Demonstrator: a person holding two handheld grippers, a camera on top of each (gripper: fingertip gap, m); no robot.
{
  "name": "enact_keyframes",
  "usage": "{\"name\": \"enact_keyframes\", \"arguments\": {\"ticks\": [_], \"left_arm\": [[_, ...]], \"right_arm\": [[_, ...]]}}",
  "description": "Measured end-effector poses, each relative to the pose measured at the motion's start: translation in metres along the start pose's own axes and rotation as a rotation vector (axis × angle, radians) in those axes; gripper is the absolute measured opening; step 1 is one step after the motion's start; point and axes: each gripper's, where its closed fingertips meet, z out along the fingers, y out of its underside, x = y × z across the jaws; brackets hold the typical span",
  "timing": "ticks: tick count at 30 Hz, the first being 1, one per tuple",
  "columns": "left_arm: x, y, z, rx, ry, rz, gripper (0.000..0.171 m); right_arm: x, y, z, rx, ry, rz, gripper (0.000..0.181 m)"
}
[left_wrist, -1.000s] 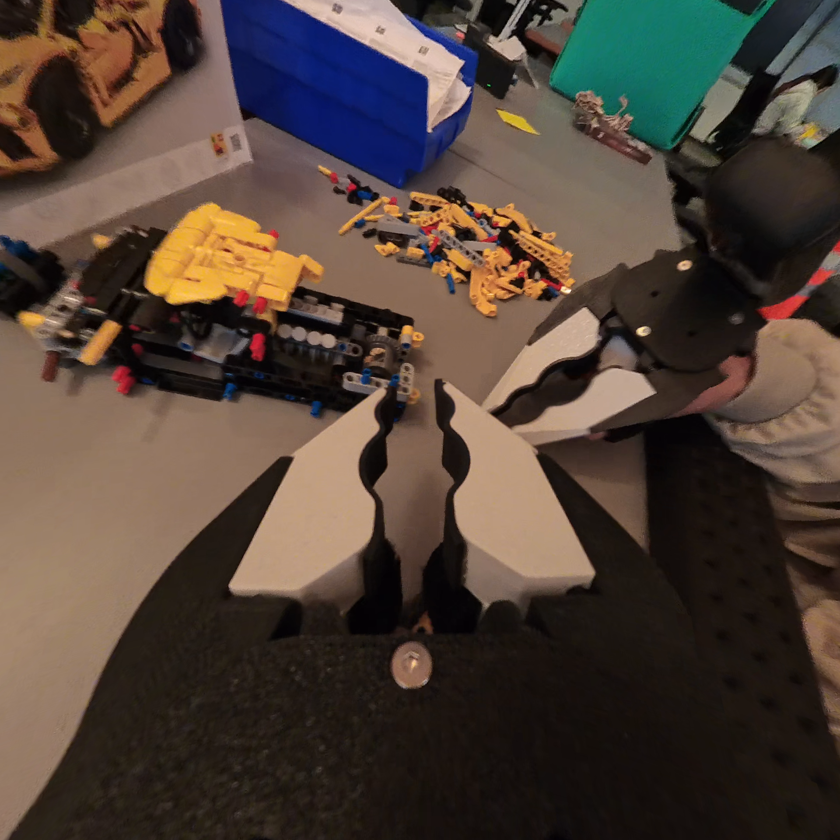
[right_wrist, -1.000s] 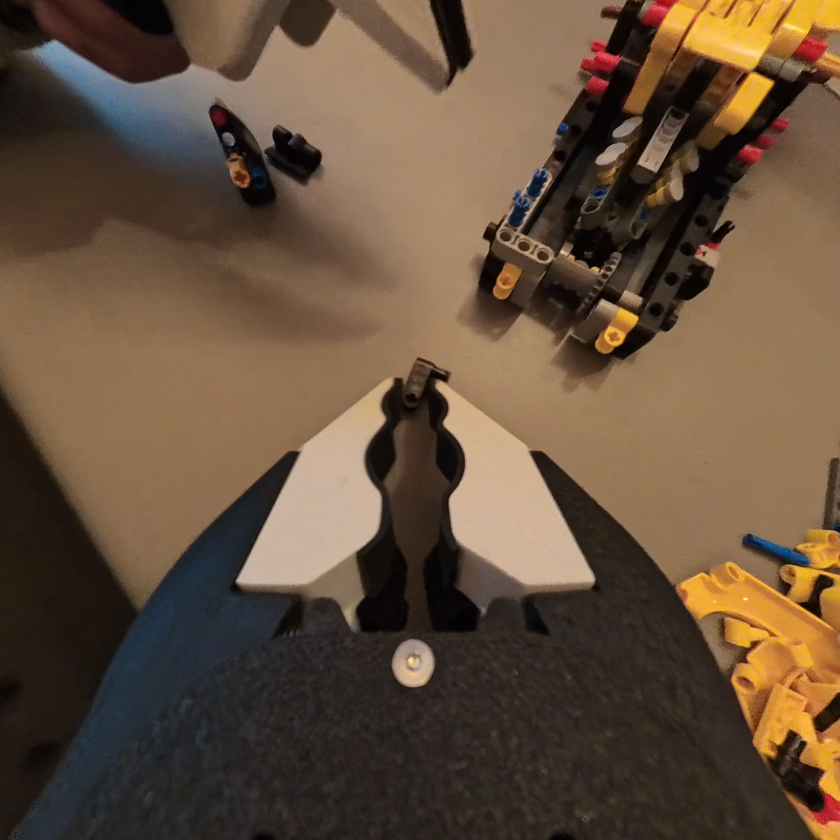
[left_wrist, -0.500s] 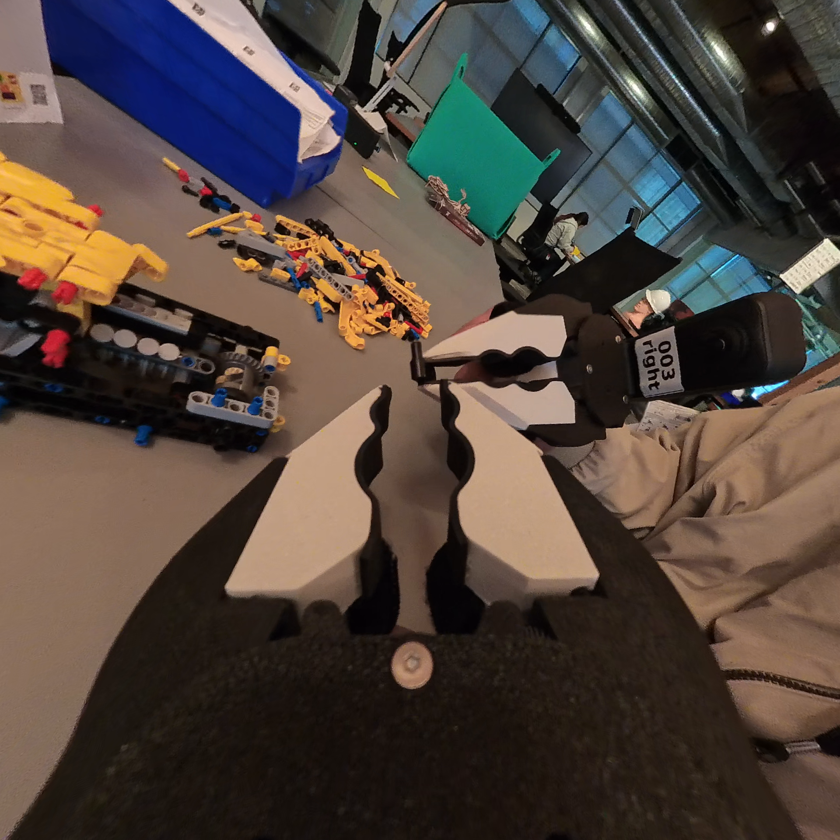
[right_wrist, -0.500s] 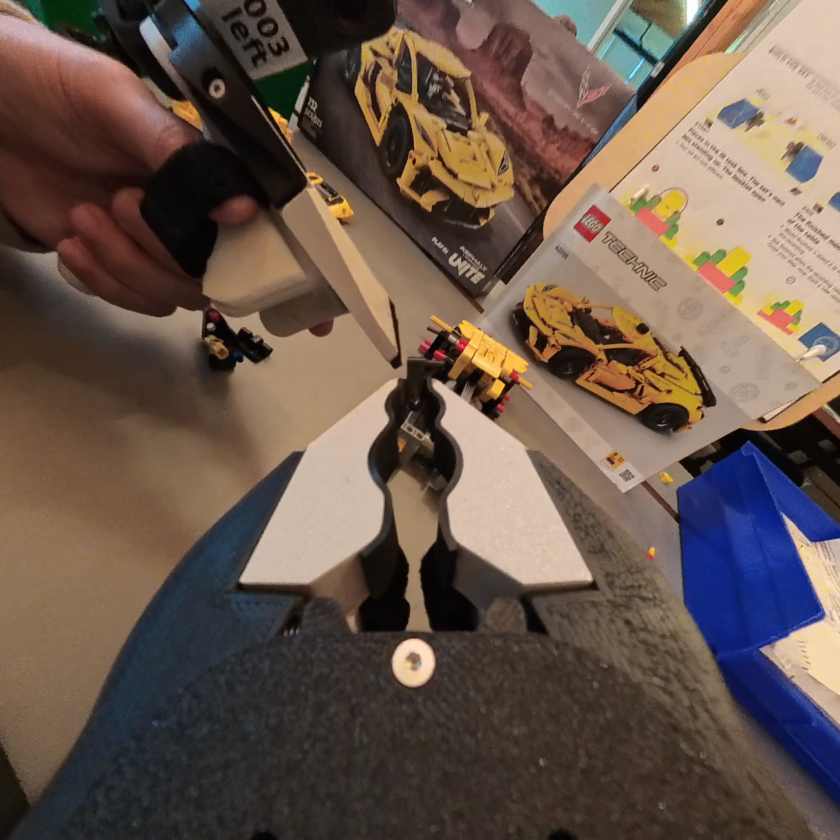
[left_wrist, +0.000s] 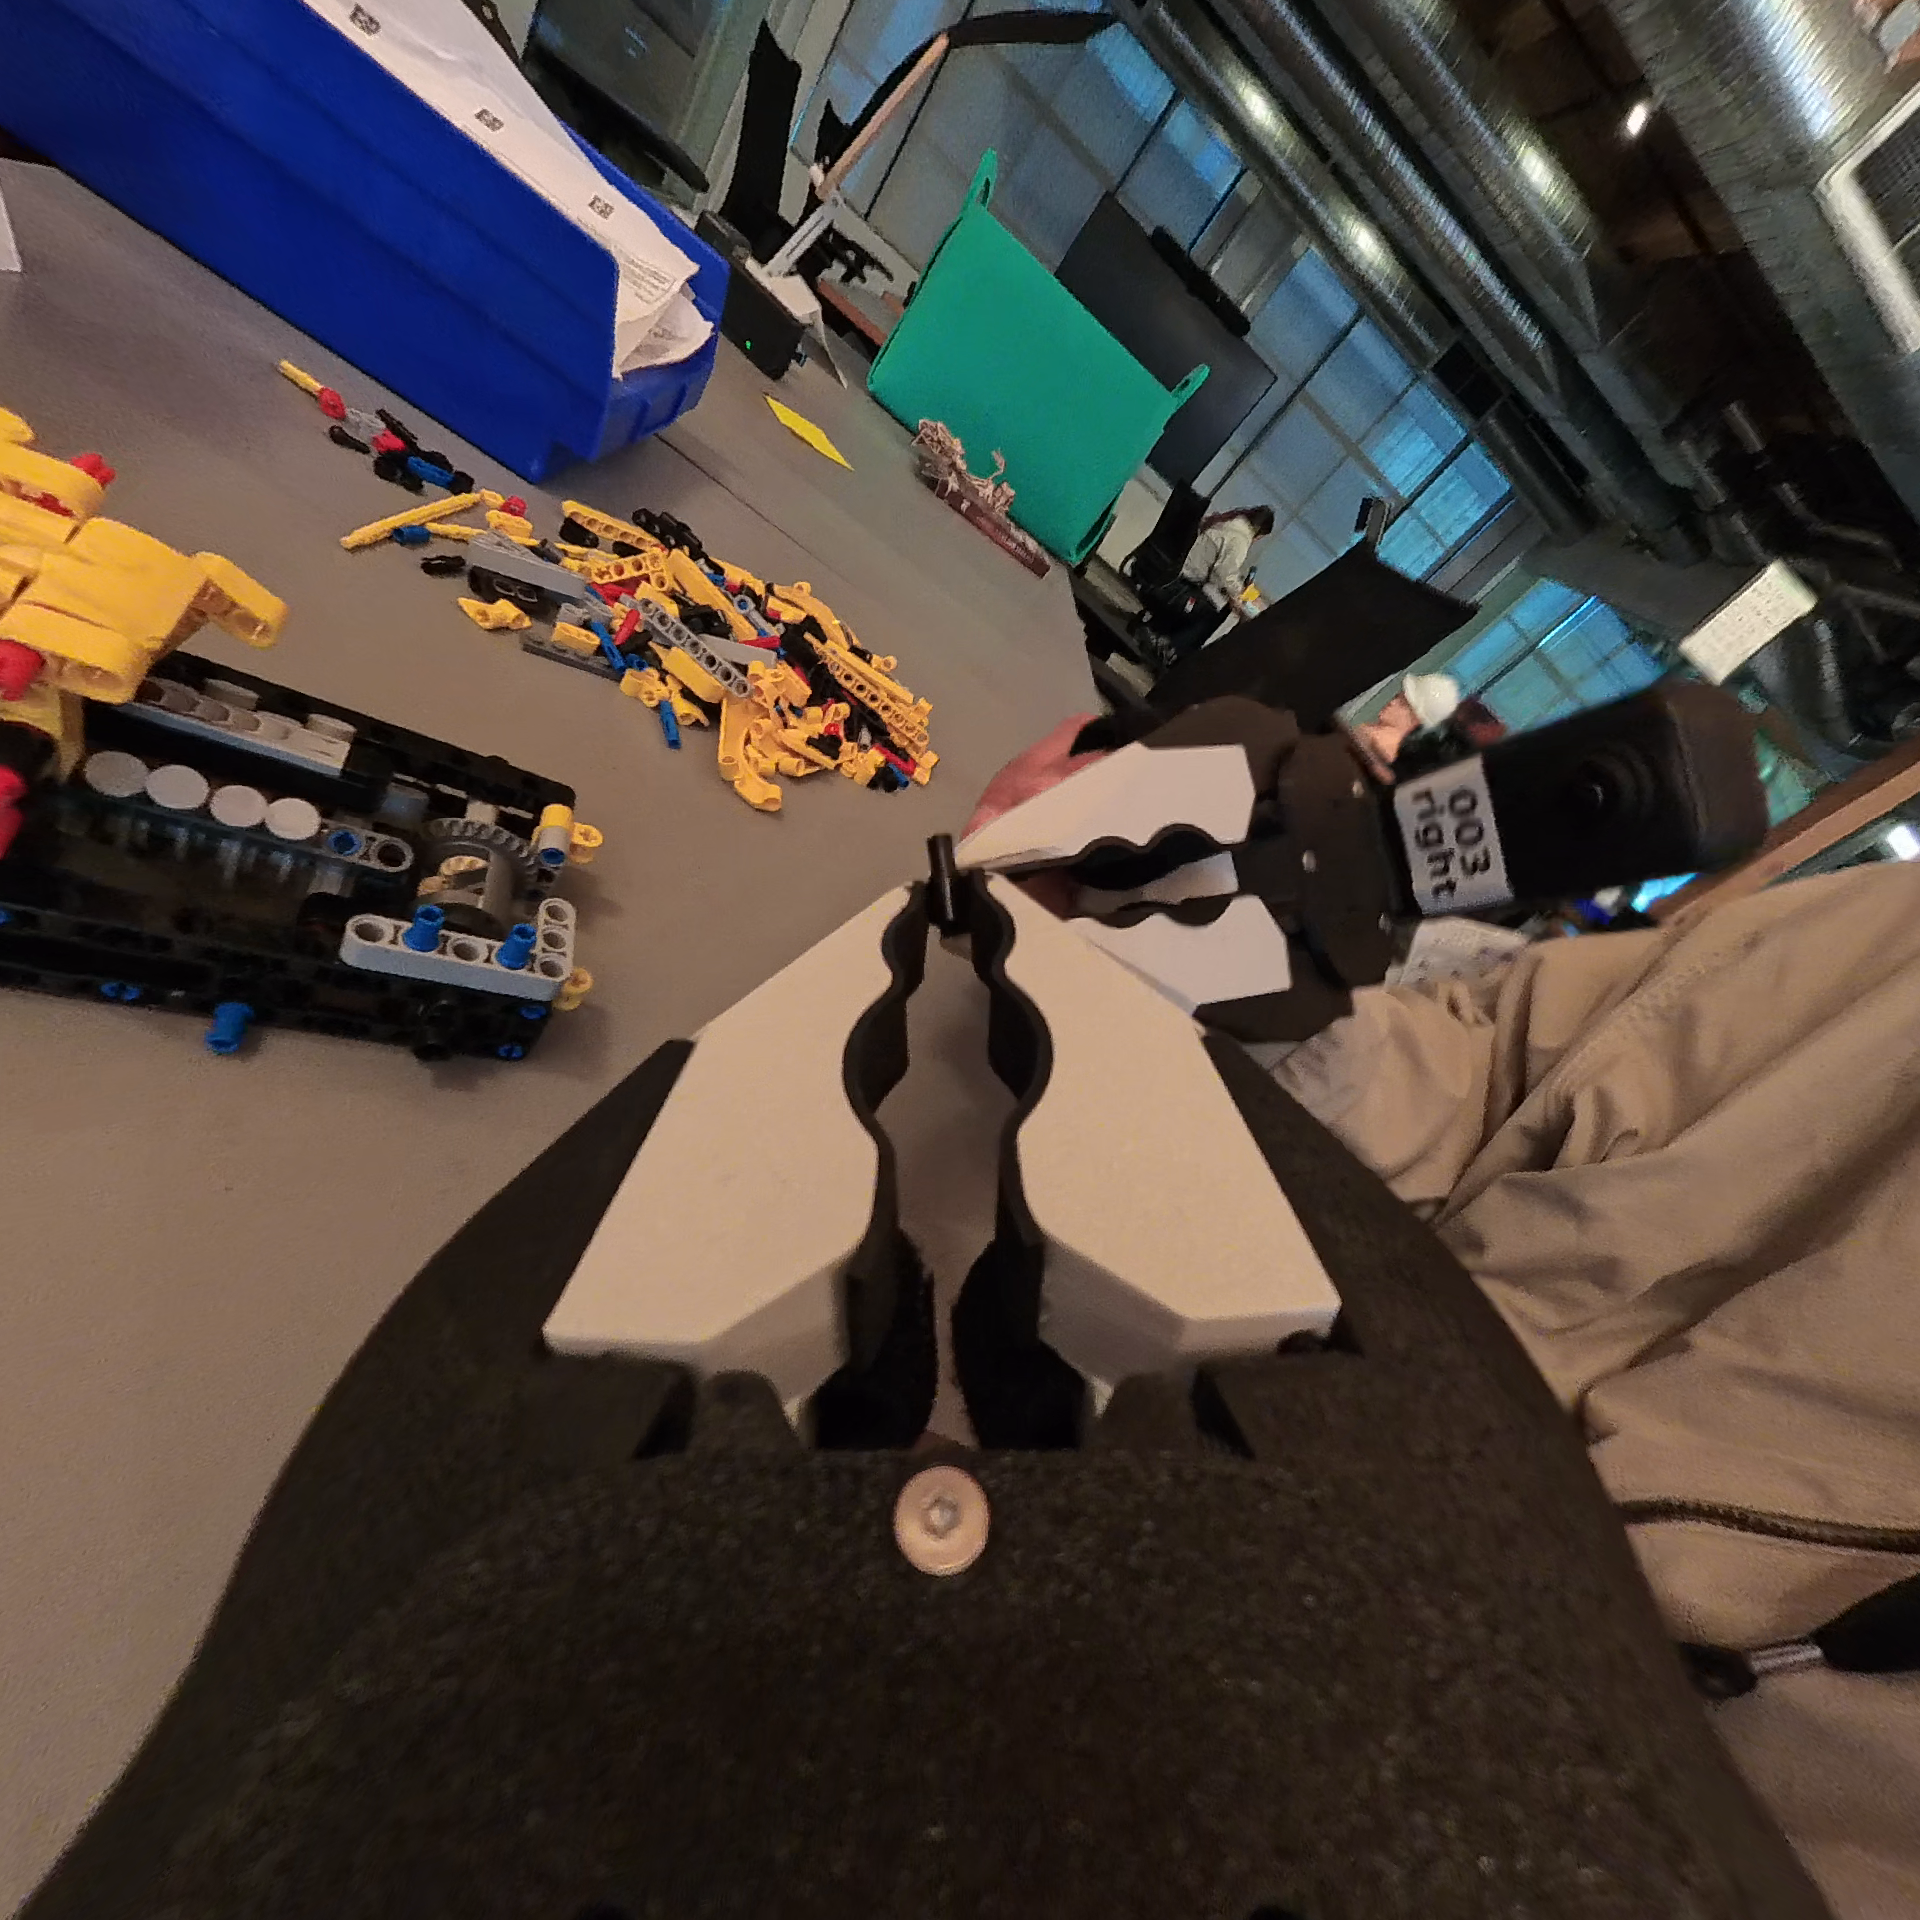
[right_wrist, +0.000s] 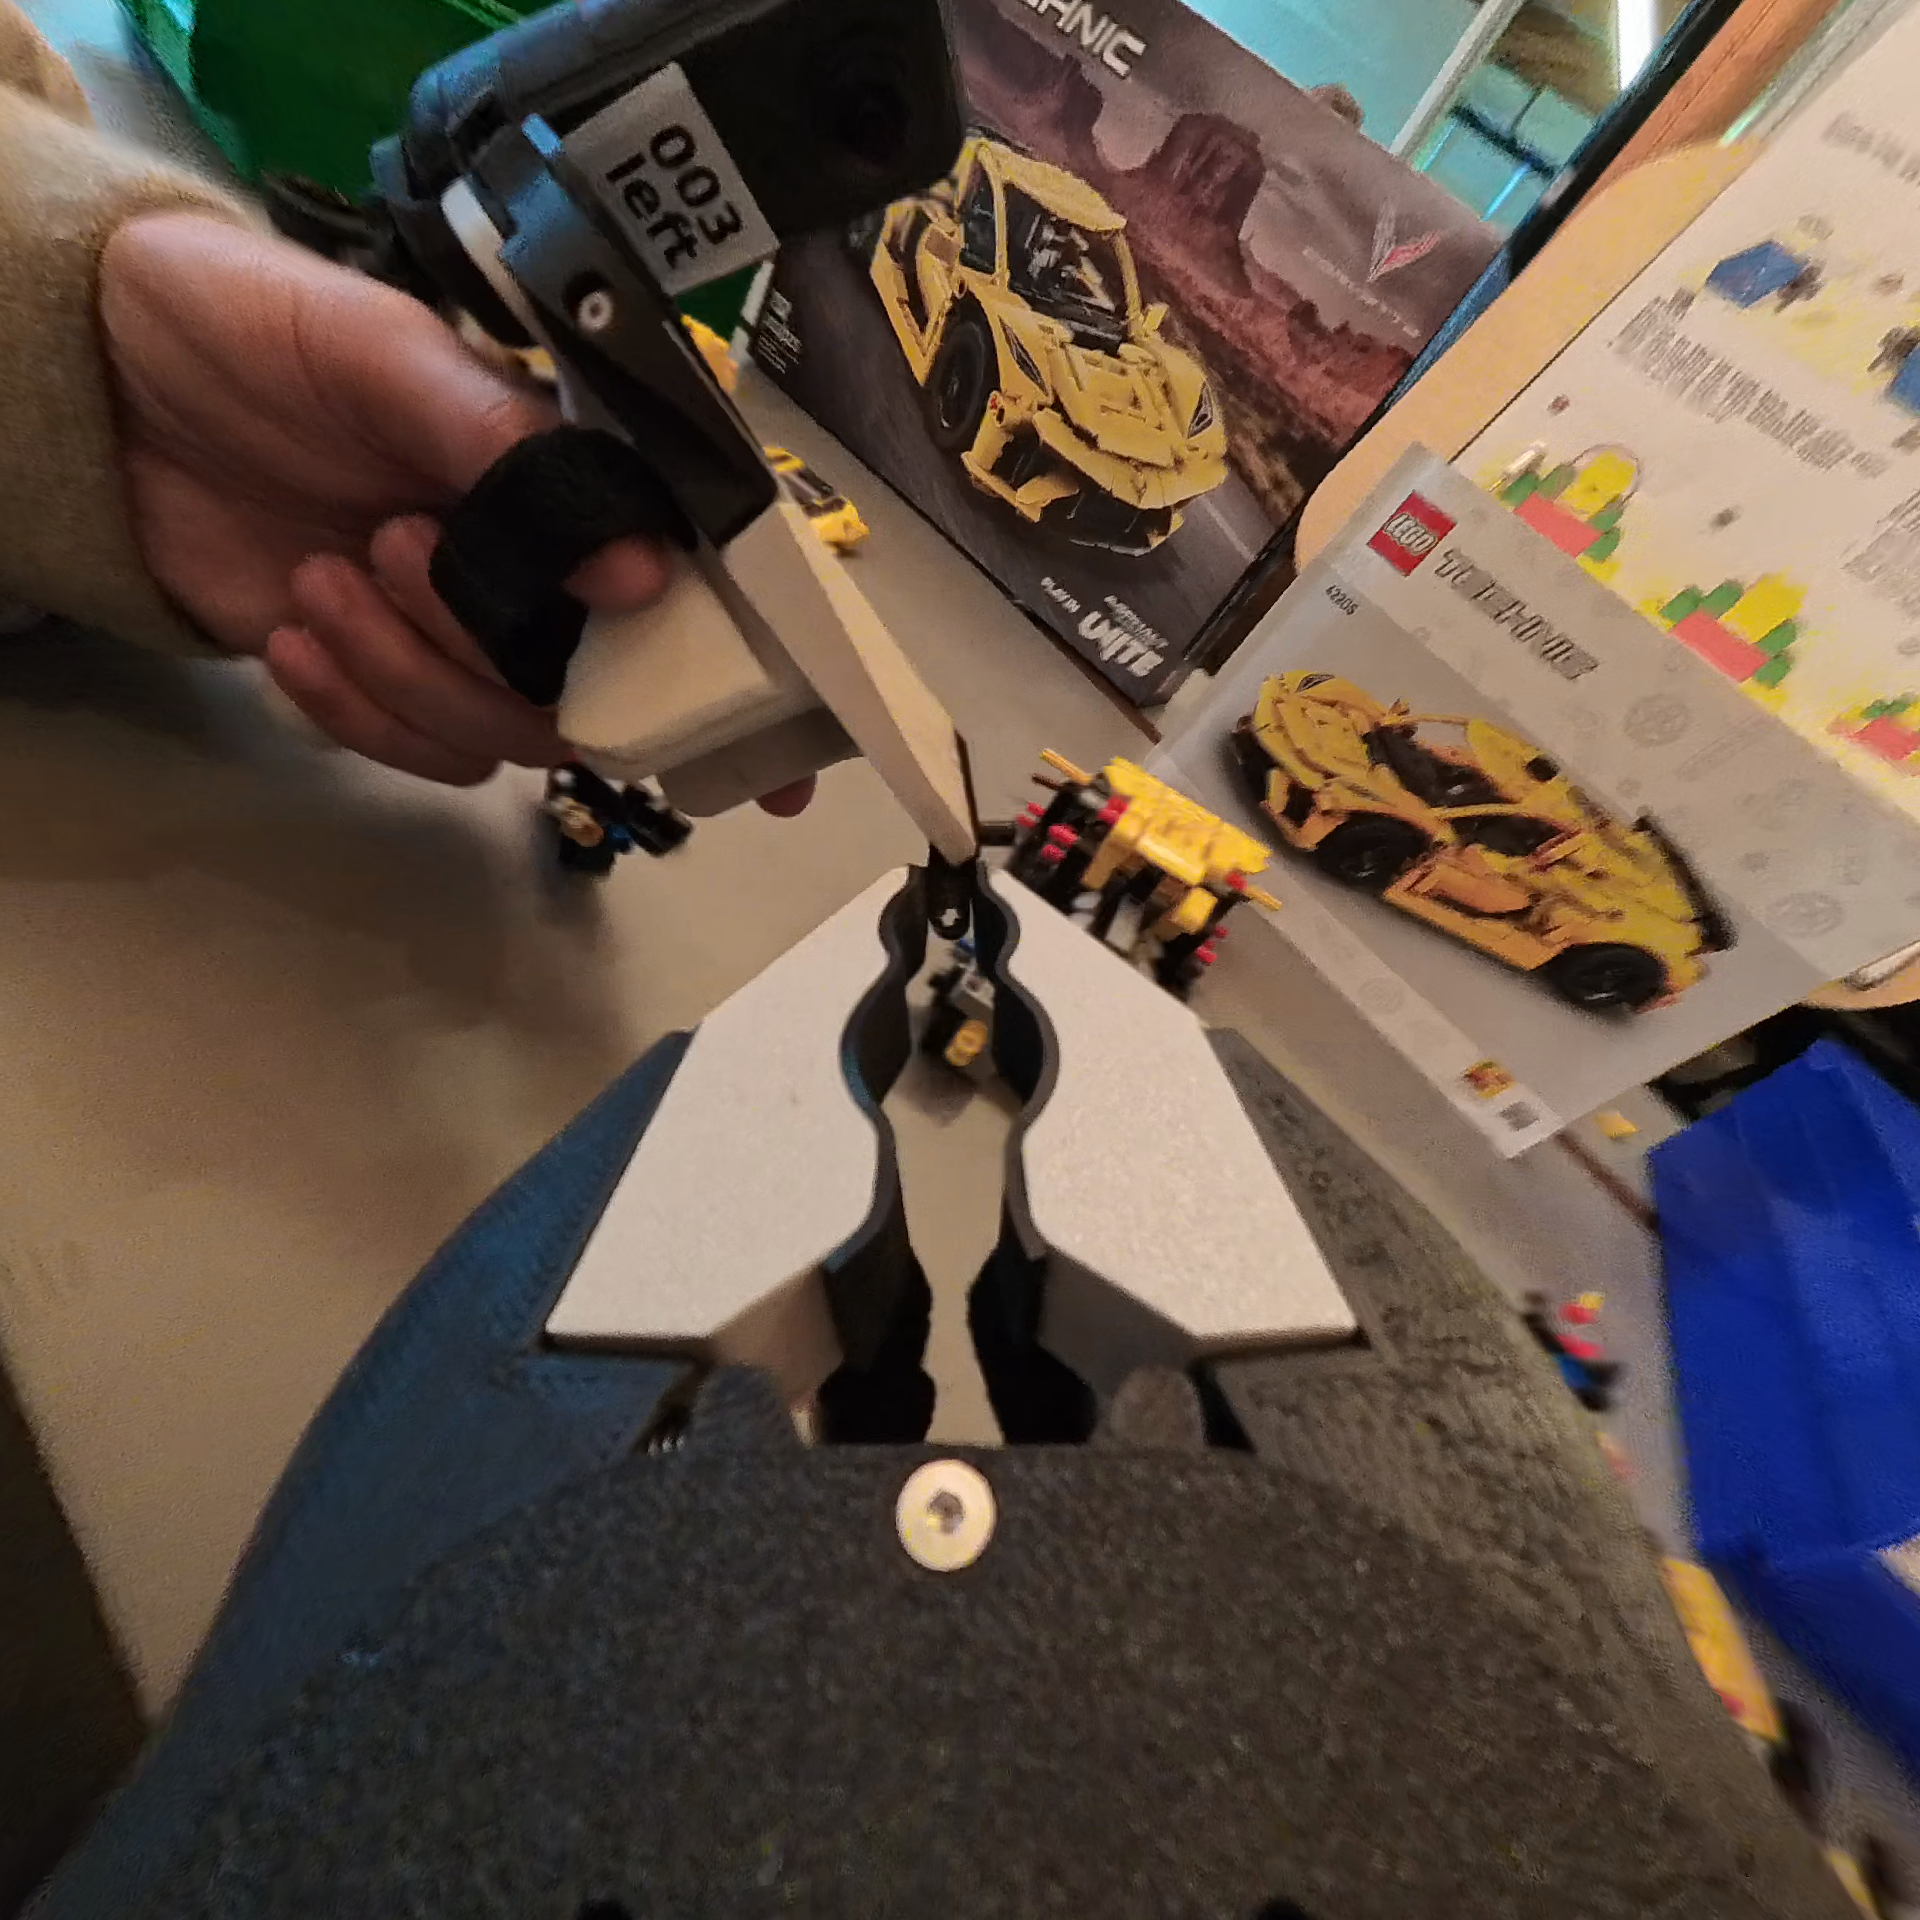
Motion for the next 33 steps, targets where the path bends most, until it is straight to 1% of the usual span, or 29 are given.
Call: {"name": "enact_keyframes", "arguments": {"ticks": [1,3,5,6,9,11,13,15,17,18,21,23,24,26,31,33], "left_arm": [[0.000,0.000,-0.001,-0.006,-0.004,0.026,0.007],[0.005,-0.004,-0.003,0.013,-0.009,0.103,0.007],[0.012,-0.010,-0.005,0.038,-0.028,0.217,0.007],[0.016,-0.014,-0.006,0.058,-0.045,0.277,0.007],[0.017,-0.019,-0.006,0.086,-0.145,0.466,0.007],[0.012,-0.021,-0.006,0.080,-0.258,0.619,0.007],[0.007,-0.023,-0.007,0.070,-0.391,0.773,0.007],[0.003,-0.024,-0.006,0.051,-0.506,0.893,0.007],[0.004,-0.023,-0.003,0.035,-0.560,0.971,0.007],[0.005,-0.023,-0.001,0.029,-0.572,1.002,0.007],[0.006,-0.019,0.002,0.006,-0.594,1.046,0.007],[0.008,-0.019,0.003,0.012,-0.593,1.046,0.007],[0.008,-0.019,0.003,0.015,-0.587,1.031,0.007],[0.007,-0.020,0.004,0.026,-0.584,0.985,0.007],[0.007,-0.022,0.003,0.040,-0.632,0.974,0.007],[0.010,-0.025,0.003,0.052,-0.651,0.984,0.007]], "right_arm": [[-0.002,-0.001,0.000,0.019,-0.036,0.072,0.008],[-0.002,-0.010,-0.006,0.094,-0.150,0.273,0.021],[0.003,-0.020,-0.014,0.177,-0.281,0.520,0.024],[0.009,-0.023,-0.017,0.211,-0.320,0.622,0.024],[0.010,-0.033,-0.023,0.283,-0.452,0.813,0.021],[0.011,-0.032,-0.020,0.284,-0.459,0.879,0.020],[0.018,-0.028,-0.014,0.281,-0.404,0.943,0.017],[0.025,-0.027,-0.011,0.304,-0.356,1.012,0.018],[0.025,-0.026,-0.007,0.293,-0.305,1.002,0.019],[0.023,-0.027,-0.006,0.289,-0.302,0.983,0.019],[0.019,-0.028,-0.005,0.280,-0.323,0.970,0.013],[0.019,-0.029,-0.005,0.285,-0.330,0.981,0.010],[0.020,-0.027,-0.005,0.280,-0.320,0.976,0.004],[0.020,-0.027,-0.004,0.283,-0.323,0.986,0.004],[0.022,-0.028,-0.004,0.308,-0.349,1.051,0.003],[0.022,-0.031,-0.006,0.325,-0.388,1.095,0.002]]}}
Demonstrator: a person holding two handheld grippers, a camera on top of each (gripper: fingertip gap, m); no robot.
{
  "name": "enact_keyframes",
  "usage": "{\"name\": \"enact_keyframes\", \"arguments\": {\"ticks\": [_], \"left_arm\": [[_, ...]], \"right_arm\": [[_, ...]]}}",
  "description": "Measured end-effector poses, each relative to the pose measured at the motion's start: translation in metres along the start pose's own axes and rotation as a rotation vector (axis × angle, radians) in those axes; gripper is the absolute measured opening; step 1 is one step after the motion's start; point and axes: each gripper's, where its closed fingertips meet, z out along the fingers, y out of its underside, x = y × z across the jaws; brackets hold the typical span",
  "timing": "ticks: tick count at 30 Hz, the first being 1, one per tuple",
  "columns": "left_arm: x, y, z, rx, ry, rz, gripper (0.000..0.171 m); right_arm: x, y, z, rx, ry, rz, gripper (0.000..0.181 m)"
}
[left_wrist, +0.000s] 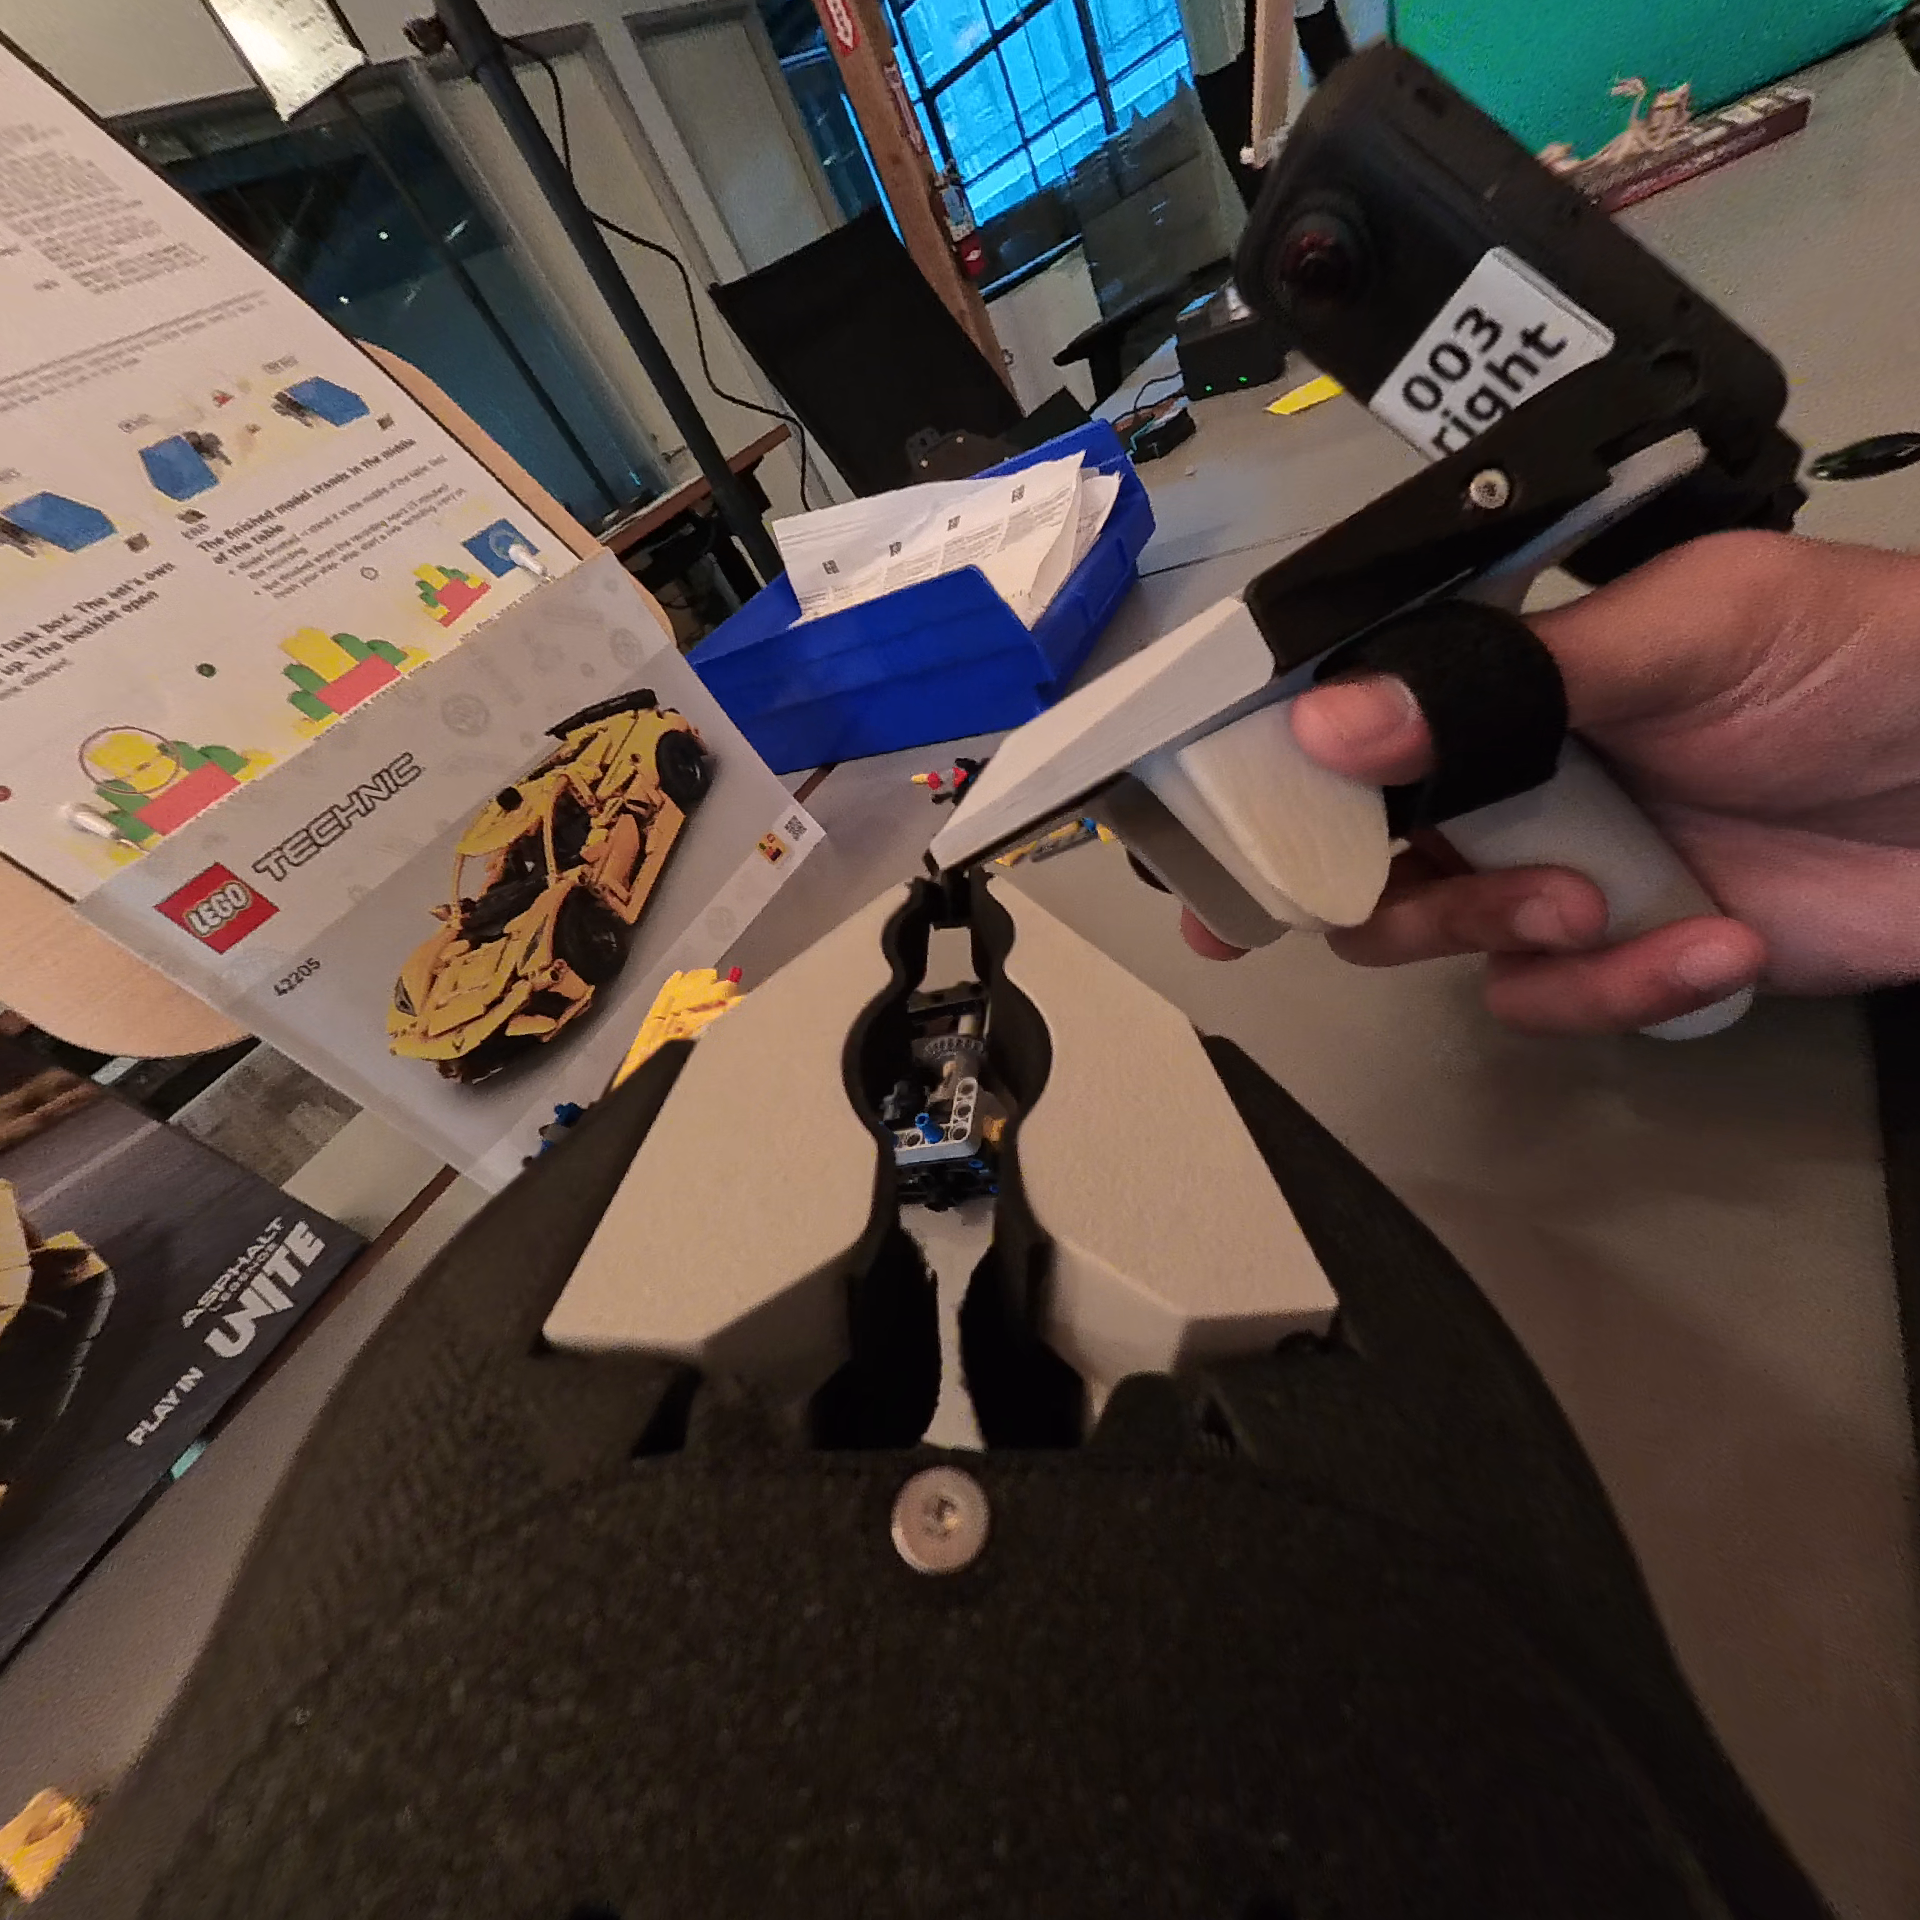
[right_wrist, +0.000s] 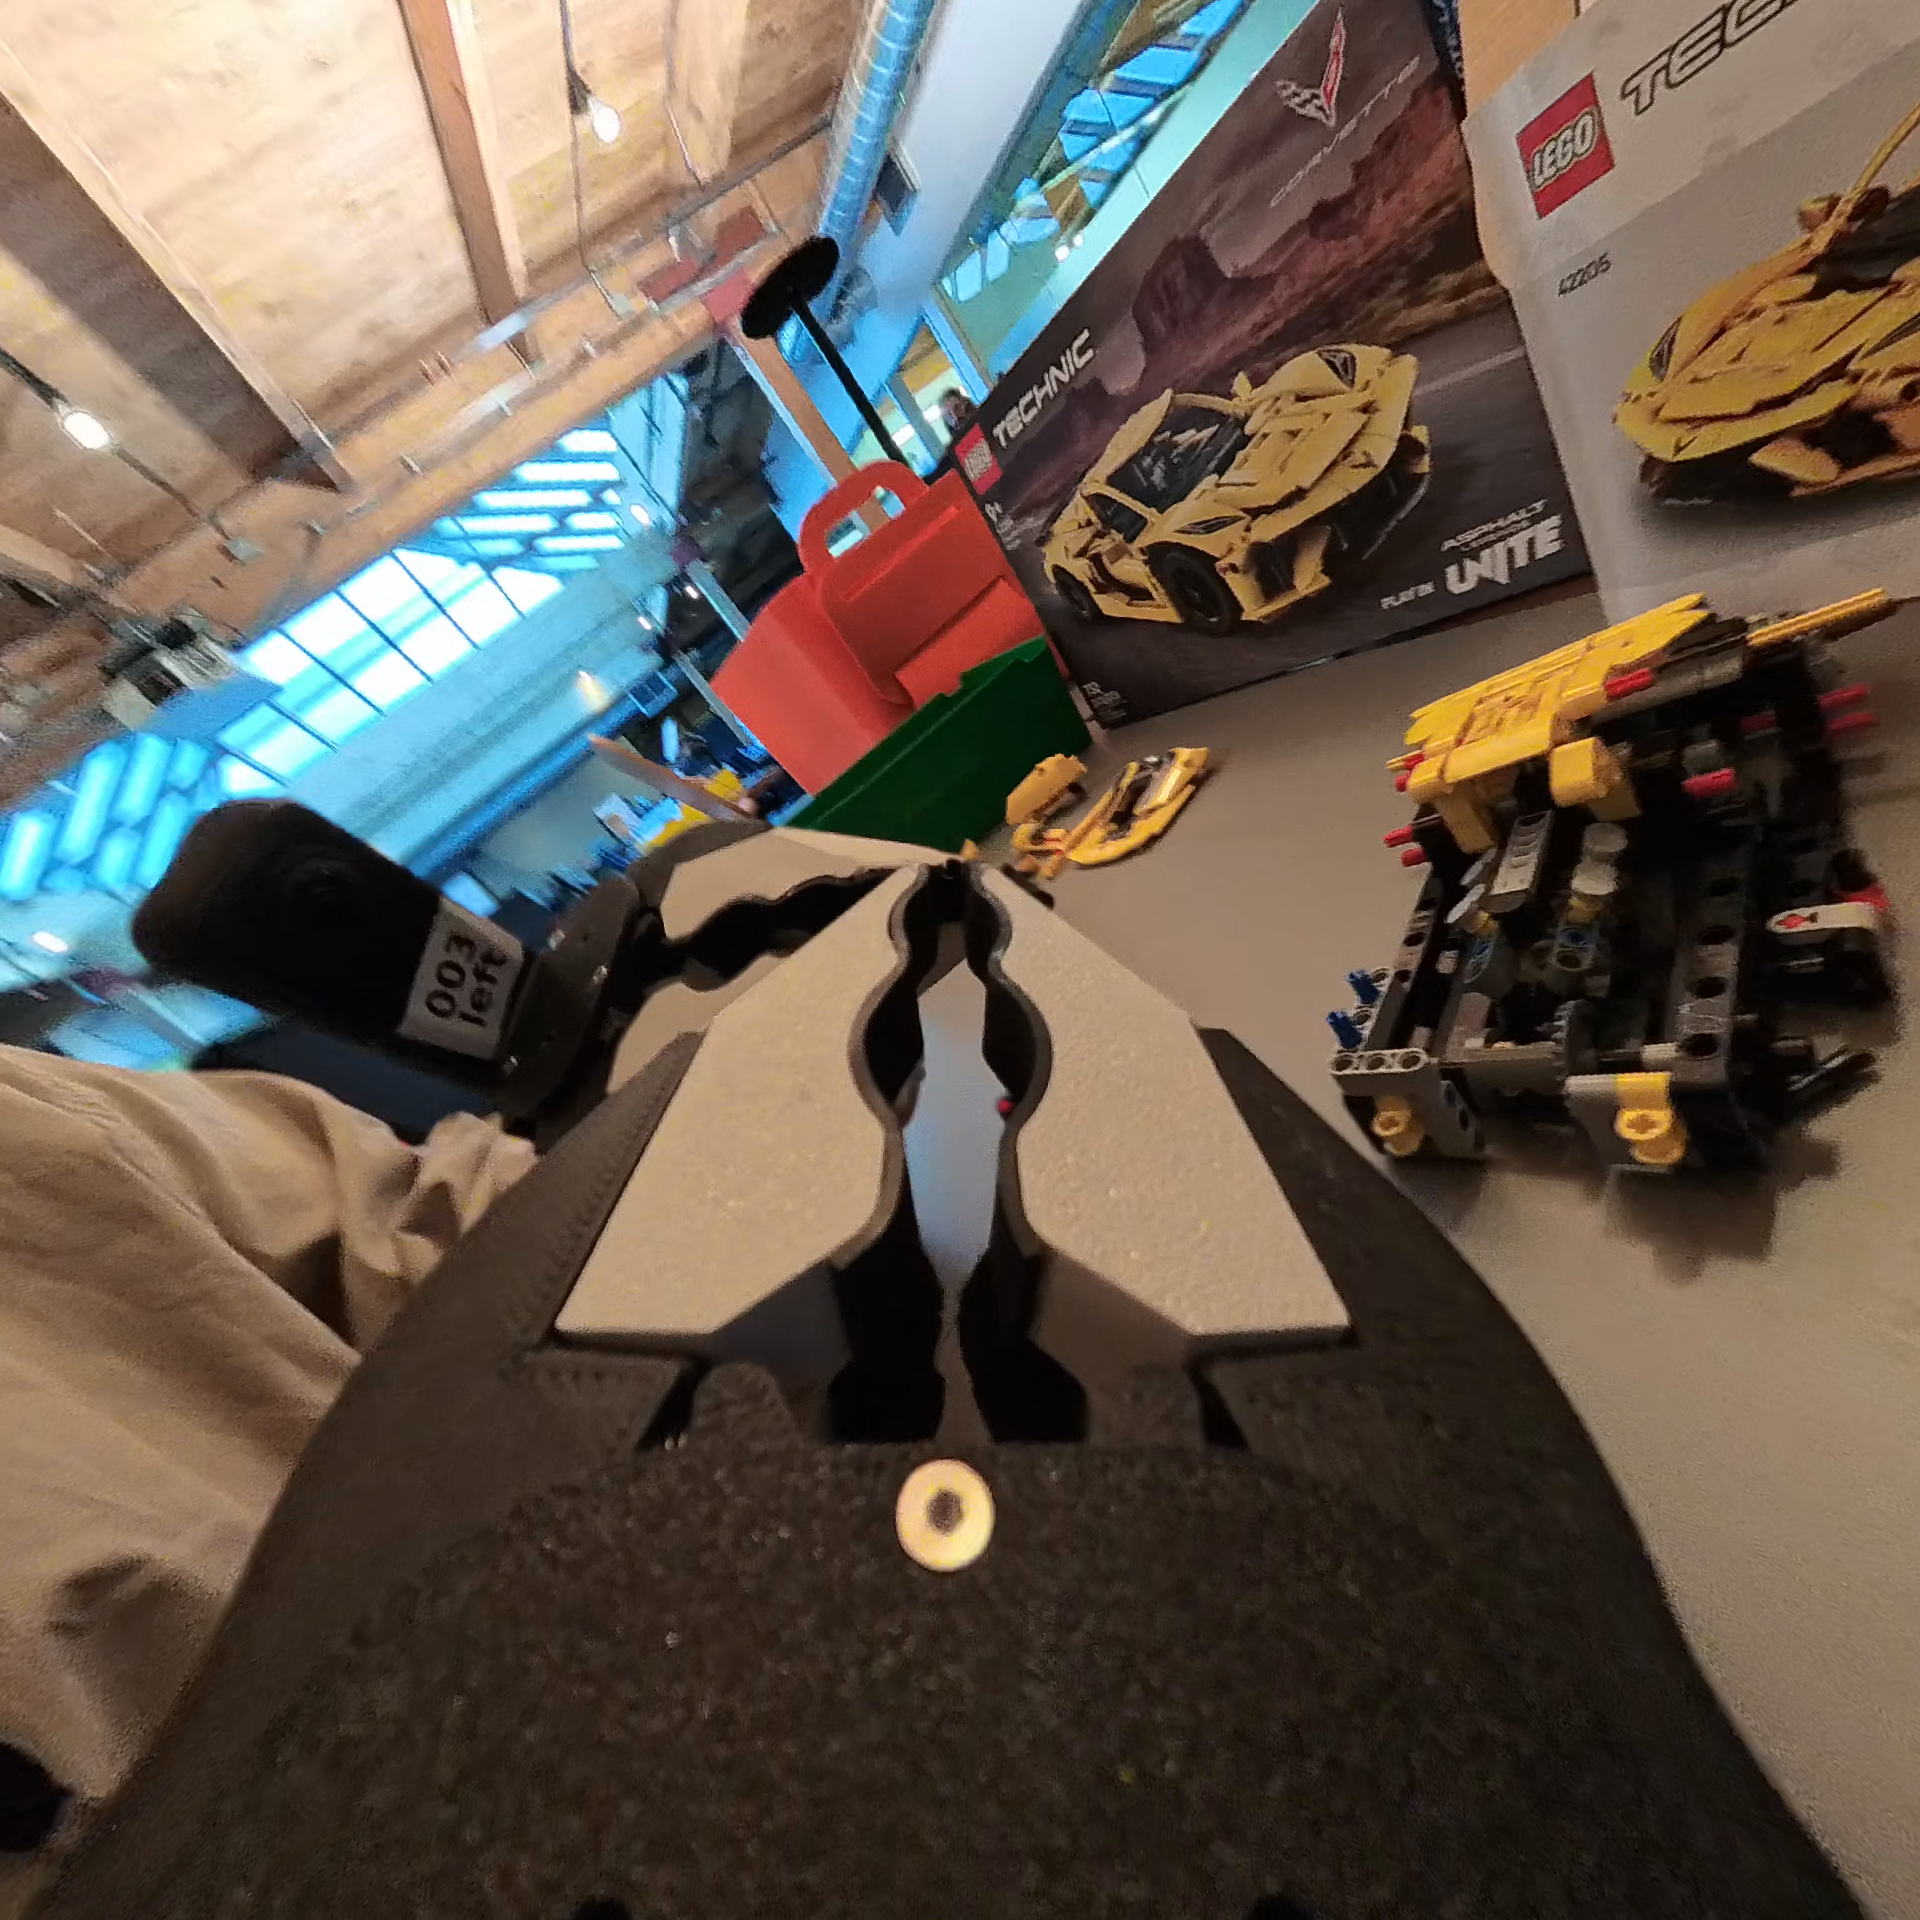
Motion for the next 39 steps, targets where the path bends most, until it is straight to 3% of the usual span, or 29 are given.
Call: {"name": "enact_keyframes", "arguments": {"ticks": [3,7,8,10,13,16,19,22,24,28,30,32,35,37,39], "left_arm": [[-0.004,-0.002,0.001,-0.019,-0.054,0.051,0.007],[-0.009,0.001,0.000,-0.030,-0.077,0.067,0.007],[-0.017,0.004,-0.004,-0.039,-0.119,0.085,0.007],[-0.031,0.007,-0.013,-0.027,-0.140,0.049,0.007],[-0.027,-0.001,-0.012,0.035,-0.053,-0.045,0.007],[-0.011,0.000,-0.006,0.059,0.062,-0.154,0.007],[-0.008,0.004,-0.002,0.060,0.163,-0.359,0.007],[-0.008,0.000,-0.003,0.097,0.282,-0.610,0.007],[-0.011,-0.002,-0.004,0.122,0.343,-0.767,0.007],[-0.008,-0.001,-0.004,0.127,0.470,-0.991,0.007],[-0.010,-0.003,-0.005,0.148,0.522,-1.099,0.007],[-0.010,-0.005,-0.006,0.160,0.581,-1.191,0.007],[-0.013,-0.002,-0.006,0.169,0.607,-1.275,0.007],[-0.015,-0.002,-0.006,0.179,0.624,-1.319,0.007],[-0.015,-0.002,-0.008,0.184,0.653,-1.358,0.007]], "right_arm": [[0.001,-0.005,0.001,0.076,-0.069,0.184,0.002],[0.005,-0.009,0.001,0.110,-0.101,0.265,0.002],[0.024,-0.036,-0.018,0.298,-0.071,0.341,0.000],[0.063,-0.060,-0.056,0.385,-0.026,0.420,0.001],[0.051,-0.063,-0.063,0.196,0.078,0.136,0.002],[0.110,-0.062,-0.100,-0.035,0.523,-0.158,0.003],[0.157,-0.050,-0.143,-0.245,0.790,-0.216,0.003],[0.174,-0.049,-0.165,-0.311,0.897,-0.319,0.010],[0.171,-0.058,-0.167,-0.286,0.901,-0.398,0.024],[0.157,-0.079,-0.166,-0.215,0.897,-0.498,0.029],[0.141,-0.081,-0.151,-0.188,0.813,-0.559,0.033],[0.109,-0.070,-0.116,-0.186,0.635,-0.603,0.032],[0.042,-0.024,-0.051,-0.262,0.280,-0.739,0.037],[0.017,-0.001,-0.023,-0.272,0.207,-0.837,0.036],[0.010,0.005,-0.007,-0.217,0.259,-0.929,0.029]]}}
